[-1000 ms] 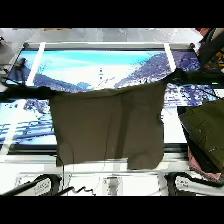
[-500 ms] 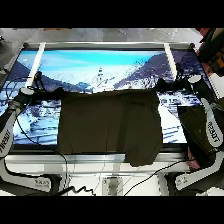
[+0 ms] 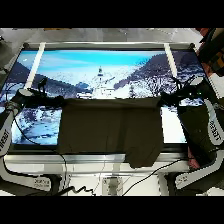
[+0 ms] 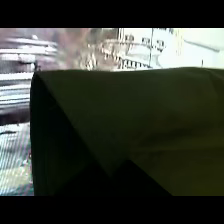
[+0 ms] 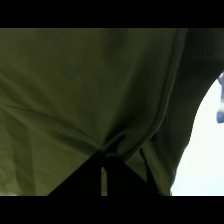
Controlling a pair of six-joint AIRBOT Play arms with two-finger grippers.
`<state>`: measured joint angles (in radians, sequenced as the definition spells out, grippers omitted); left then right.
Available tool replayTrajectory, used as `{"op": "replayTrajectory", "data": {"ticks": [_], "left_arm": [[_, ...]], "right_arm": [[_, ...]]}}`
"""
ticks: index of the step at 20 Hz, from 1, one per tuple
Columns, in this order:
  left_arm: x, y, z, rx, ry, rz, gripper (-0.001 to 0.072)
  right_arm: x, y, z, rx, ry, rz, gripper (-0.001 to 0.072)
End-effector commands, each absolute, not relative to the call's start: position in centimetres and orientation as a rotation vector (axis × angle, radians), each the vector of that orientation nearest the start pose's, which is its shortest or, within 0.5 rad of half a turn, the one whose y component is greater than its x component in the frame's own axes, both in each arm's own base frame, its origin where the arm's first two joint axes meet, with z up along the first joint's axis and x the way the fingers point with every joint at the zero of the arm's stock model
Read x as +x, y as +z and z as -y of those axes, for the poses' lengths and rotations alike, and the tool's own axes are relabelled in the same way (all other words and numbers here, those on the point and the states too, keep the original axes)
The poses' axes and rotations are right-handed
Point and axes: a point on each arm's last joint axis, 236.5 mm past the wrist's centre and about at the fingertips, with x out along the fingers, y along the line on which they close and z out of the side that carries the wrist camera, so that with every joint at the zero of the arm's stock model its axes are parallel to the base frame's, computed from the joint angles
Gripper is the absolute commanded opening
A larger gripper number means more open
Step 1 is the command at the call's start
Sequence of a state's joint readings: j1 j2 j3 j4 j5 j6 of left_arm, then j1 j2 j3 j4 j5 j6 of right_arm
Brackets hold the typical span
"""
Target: Fold the clothes and pants, and hang the long-sleeved shirts on hangers.
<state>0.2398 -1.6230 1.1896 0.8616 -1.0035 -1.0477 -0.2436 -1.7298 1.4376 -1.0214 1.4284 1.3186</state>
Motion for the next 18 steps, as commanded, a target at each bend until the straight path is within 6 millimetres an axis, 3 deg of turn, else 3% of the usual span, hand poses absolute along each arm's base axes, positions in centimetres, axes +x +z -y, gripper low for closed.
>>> {"op": "replayTrajectory", "data": {"ticks": [1, 6, 7, 8, 9, 10, 11, 14, 15, 17, 18], "left_arm": [[42.9, -6.7, 2.5, -0.434, -0.395, -1.261, 0.001], [42.0, -7.4, 0.9, -0.371, -0.371, -1.301, 0.0011], [42.0, -7.4, 0.9, -0.371, -0.372, -1.301, 0.0013], [42.0, -7.4, 0.9, -0.371, -0.373, -1.301, 0.0081], [41.8, -7.4, 1.0, -0.372, -0.378, -1.308, 0.026], [41.6, -7.4, 1.2, -0.375, -0.387, -1.318, 0.0551], [41.0, -7.3, 1.4, -0.381, -0.403, -1.338, 0.0678], [38.8, -6.8, 1.6, -0.4, -0.449, -1.411, 0.0678], [38.1, -6.4, 1.0, -0.392, -0.45, -1.43, 0.0678], [37.2, -4.9, -0.1, -0.384, -0.441, -1.43, 0.0634], [36.8, -3.6, -0.7, -0.386, -0.435, -1.413, 0.0634]], "right_arm": [[37.9, -5.3, -2.2, 0.503, 0.373, -1.668, 0.0017], [37.2, -5.2, -2.2, 0.499, 0.381, -1.696, 0.0018], [37.3, -5.2, -2.1, 0.499, 0.379, -1.69, 0.0063], [37.4, -5.2, -2.2, 0.5, 0.378, -1.688, 0.0265], [37.4, -5.2, -2.1, 0.5, 0.378, -1.689, 0.0524], [37.3, -5.2, -2.1, 0.499, 0.378, -1.69, 0.0571], [37.2, -5.2, -2.1, 0.497, 0.381, -1.696, 0.0567], [36.0, -5.2, -0.7, 0.44, 0.352, -1.737, 0.0546], [35.3, -5.0, 0.2, 0.403, 0.332, -1.76, 0.0514], [34.1, -4.2, 0.9, 0.375, 0.331, -1.746, 0.0362], [33.0, -3.6, 0.9, 0.367, 0.343, -1.738, 0.0363]]}}
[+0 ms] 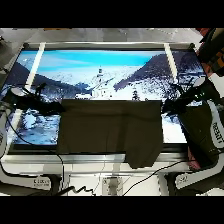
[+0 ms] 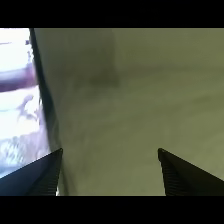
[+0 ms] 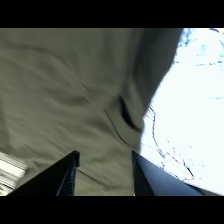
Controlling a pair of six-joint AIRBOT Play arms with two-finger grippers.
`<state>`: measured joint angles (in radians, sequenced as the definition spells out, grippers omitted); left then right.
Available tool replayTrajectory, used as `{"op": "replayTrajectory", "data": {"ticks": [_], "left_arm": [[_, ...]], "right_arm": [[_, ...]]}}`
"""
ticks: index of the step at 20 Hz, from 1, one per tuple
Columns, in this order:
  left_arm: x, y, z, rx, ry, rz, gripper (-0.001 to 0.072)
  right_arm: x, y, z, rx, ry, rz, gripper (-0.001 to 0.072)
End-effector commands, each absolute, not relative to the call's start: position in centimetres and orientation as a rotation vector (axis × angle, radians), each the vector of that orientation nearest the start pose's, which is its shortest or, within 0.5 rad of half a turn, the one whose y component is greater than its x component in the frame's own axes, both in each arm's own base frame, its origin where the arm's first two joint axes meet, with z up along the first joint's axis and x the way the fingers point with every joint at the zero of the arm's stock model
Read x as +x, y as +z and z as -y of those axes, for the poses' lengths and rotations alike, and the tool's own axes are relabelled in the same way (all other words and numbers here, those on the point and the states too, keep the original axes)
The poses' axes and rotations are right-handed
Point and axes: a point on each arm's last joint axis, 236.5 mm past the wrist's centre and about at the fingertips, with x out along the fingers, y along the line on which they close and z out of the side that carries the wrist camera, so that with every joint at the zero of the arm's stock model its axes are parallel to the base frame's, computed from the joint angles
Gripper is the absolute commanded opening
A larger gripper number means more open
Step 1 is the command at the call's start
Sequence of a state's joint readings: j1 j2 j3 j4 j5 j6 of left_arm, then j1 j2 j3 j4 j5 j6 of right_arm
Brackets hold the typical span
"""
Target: Fold the clothes and pants, and hang the long-sleeved shirts on hangers.
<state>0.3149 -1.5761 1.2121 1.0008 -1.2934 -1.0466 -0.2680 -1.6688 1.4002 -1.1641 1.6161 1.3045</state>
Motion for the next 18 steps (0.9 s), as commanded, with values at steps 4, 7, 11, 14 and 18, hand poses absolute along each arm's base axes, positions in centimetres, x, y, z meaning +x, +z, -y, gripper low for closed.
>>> {"op": "replayTrajectory", "data": {"ticks": [4, 7, 11, 14, 18], "left_arm": [[35.2, 1.6, -3.7, -0.366, -0.375, -1.313, 0.0487], [33.0, 3.6, -5.3, -0.383, -0.302, -1.252, 0.0478], [29.4, 3.6, -3.8, -0.395, -0.275, -1.24, 0.0387], [27.9, 2.1, -2.9, -0.417, -0.268, -1.258, 0.0389], [27.0, 0.3, -2.4, -0.448, -0.268, -1.292, 0.0391]], "right_arm": [[25.2, -3.7, 0.0, 0.424, 0.343, -1.772, 0.0363], [19.2, -5.4, -1.7, 0.464, 0.319, -1.79, 0.0363], [13.8, -8.8, -3.8, 0.508, 0.262, -1.798, 0.0363], [11.9, -10.0, -4.3, 0.552, 0.213, -1.844, 0.0364], [12.4, -10.1, -4.4, 0.556, 0.212, -1.826, 0.0362]]}}
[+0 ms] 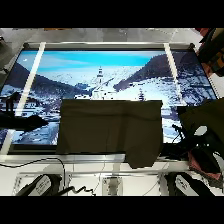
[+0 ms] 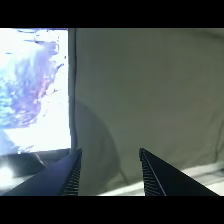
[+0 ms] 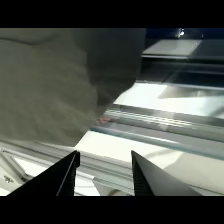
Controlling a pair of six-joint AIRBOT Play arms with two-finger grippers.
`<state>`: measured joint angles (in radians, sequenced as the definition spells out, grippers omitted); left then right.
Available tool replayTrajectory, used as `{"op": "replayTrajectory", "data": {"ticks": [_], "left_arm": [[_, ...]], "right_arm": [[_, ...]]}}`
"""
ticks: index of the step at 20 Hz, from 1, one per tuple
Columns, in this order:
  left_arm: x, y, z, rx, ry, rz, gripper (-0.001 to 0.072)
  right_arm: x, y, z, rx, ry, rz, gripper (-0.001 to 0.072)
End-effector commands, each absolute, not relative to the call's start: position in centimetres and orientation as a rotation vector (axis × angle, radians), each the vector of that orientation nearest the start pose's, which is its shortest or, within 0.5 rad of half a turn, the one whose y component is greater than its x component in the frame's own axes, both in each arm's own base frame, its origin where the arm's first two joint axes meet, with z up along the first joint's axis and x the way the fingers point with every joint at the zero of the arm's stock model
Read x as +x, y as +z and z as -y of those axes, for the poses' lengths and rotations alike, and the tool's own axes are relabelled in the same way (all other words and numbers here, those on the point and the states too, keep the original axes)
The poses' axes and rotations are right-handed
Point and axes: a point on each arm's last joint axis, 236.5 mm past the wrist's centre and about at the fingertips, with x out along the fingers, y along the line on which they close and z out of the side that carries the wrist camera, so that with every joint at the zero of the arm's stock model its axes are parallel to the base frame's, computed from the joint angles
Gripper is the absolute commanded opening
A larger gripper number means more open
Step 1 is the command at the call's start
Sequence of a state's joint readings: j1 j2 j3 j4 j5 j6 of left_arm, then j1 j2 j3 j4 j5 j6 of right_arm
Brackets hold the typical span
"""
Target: Fold the clothes and pants, and hang the long-sleeved shirts on hangers.
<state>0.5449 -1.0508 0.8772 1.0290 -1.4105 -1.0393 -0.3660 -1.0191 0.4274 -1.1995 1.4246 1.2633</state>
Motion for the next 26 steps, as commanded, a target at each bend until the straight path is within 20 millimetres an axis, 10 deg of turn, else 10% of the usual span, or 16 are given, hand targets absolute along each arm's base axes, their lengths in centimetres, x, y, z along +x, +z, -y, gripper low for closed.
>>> {"op": "replayTrajectory", "data": {"ticks": [1, 11, 17, 19, 20, 26], "left_arm": [[26.8, 0.1, -2.3, -0.454, -0.269, -1.299, 0.0392], [27.1, -0.6, -2.6, -0.455, -0.244, -1.283, 0.0414], [27.7, -0.6, -3.1, -0.447, -0.225, -1.261, 0.0413], [27.7, -0.6, -3.1, -0.447, -0.225, -1.261, 0.0413], [27.7, -0.6, -3.1, -0.447, -0.225, -1.261, 0.0413], [24.1, -2.2, -4.5, -0.349, -0.201, -1.417, 0.0397]], "right_arm": [[12.5, -10.1, -4.4, 0.558, 0.21, -1.822, 0.0362], [11.5, -11.3, -6.9, 0.568, 0.313, -1.947, 0.0348], [14.2, -12.0, -7.4, 0.629, 0.295, -1.878, 0.0338], [16.4, -12.1, -8.2, 0.697, 0.276, -1.79, 0.0226], [17.0, -11.9, -8.6, 0.73, 0.279, -1.767, 0.0048], [14.9, -8.3, -10.5, 0.706, 0.504, -1.803, 0.0017]]}}
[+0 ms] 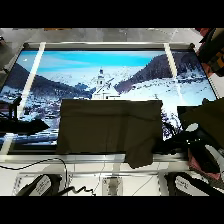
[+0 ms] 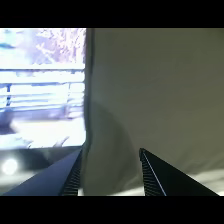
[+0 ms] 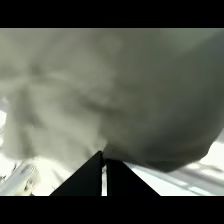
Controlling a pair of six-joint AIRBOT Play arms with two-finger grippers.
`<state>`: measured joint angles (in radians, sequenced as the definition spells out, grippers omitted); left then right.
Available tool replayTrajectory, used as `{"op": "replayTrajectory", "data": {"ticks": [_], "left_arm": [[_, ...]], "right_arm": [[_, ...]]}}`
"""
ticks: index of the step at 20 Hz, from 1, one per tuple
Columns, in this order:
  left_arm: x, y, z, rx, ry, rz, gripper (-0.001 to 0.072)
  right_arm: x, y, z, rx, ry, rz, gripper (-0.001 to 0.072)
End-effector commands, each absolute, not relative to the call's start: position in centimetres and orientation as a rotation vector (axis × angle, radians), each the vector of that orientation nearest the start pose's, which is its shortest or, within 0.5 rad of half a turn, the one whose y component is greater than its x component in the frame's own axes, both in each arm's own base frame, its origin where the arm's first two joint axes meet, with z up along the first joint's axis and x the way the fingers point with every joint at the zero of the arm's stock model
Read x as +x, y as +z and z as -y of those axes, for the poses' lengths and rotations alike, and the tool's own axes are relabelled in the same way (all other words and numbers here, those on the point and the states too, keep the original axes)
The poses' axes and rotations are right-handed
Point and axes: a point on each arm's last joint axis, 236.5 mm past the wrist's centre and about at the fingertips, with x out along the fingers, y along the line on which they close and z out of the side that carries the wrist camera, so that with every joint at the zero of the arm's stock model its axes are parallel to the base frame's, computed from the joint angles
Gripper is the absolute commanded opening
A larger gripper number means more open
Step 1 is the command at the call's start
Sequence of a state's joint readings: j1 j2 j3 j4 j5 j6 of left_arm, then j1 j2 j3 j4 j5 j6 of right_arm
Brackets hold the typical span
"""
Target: Fold the clothes and pants, and hang the long-sleeved shirts on hangers.
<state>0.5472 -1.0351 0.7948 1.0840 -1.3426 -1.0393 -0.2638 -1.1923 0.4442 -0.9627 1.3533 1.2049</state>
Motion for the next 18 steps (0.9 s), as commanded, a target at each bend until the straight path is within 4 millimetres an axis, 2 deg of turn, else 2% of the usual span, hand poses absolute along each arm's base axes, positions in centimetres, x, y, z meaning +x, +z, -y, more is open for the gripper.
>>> {"op": "replayTrajectory", "data": {"ticks": [1, 4, 6, 8, 10, 14, 18], "left_arm": [[23.0, -2.8, -4.8, -0.329, -0.194, -1.462, 0.0397], [20.4, -4.9, -3.6, -0.369, -0.217, -1.546, 0.0398], [19.2, -6.7, -2.4, -0.413, -0.227, -1.571, 0.0401], [18.8, -8.3, -1.7, -0.438, -0.218, -1.562, 0.0401], [17.9, -9.1, -0.6, -0.484, -0.232, -1.576, 0.0401], [18.0, -10.7, -0.7, -0.489, -0.191, -1.551, 0.0401], [17.5, -11.6, 0.0, -0.532, -0.203, -1.586, 0.0401]], "right_arm": [[15.8, -8.2, -10.4, 0.696, 0.489, -1.75, 0.0018], [18.0, -7.7, -10.4, 0.695, 0.46, -1.633, 0.0017], [18.6, -7.5, -10.6, 0.711, 0.458, -1.609, 0.0018], [18.7, -7.6, -10.6, 0.71, 0.452, -1.602, 0.0018], [18.7, -7.5, -10.6, 0.711, 0.455, -1.604, 0.0018], [19.0, -7.5, -10.6, 0.715, 0.45, -1.593, 0.0018], [19.1, -7.4, -10.7, 0.725, 0.453, -1.588, 0.0018]]}}
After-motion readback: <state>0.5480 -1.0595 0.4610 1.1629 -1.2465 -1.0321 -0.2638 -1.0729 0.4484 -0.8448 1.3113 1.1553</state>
